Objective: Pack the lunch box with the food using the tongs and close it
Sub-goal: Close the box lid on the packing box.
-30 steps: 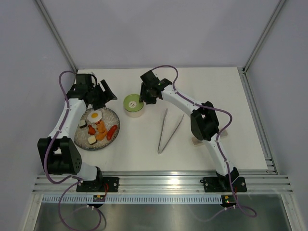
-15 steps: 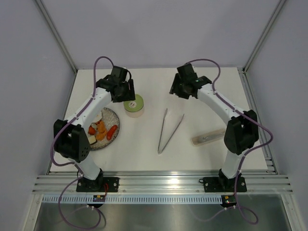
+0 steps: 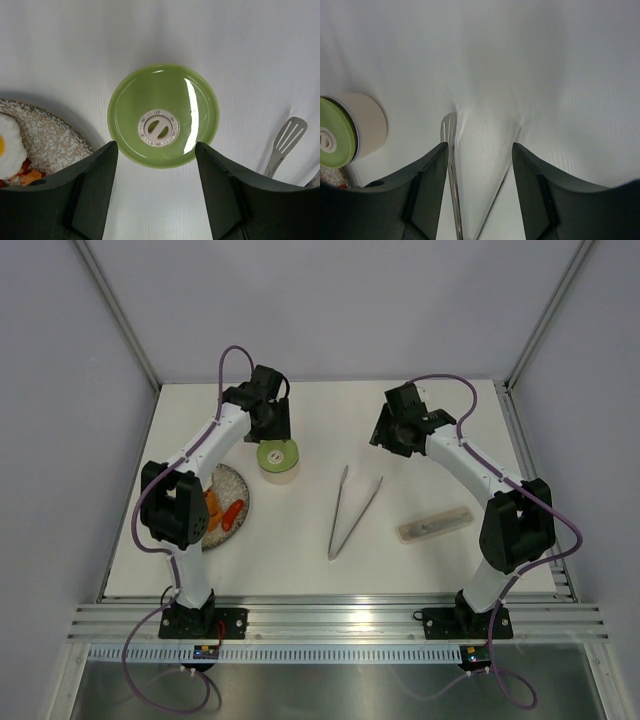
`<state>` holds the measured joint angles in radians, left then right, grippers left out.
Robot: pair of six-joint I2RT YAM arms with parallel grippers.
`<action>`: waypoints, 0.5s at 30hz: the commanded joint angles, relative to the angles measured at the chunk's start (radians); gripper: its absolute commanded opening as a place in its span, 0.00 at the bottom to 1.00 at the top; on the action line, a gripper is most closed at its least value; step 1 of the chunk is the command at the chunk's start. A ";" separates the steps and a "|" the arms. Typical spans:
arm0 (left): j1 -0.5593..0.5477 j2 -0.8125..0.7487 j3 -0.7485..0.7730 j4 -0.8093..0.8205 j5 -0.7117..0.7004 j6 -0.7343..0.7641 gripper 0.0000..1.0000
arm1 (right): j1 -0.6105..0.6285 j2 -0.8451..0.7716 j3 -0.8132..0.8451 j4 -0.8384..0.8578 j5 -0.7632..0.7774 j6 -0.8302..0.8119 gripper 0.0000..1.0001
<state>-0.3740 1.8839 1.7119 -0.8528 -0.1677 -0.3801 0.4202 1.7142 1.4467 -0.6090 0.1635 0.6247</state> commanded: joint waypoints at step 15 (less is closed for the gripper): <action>-0.005 0.179 -0.031 -0.043 0.047 -0.033 0.63 | 0.005 -0.027 -0.051 0.034 0.025 -0.002 0.61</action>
<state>-0.3740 2.0346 1.7199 -0.8654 -0.1387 -0.3981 0.4202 1.7142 1.3979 -0.5983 0.1654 0.6247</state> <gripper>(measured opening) 0.634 0.612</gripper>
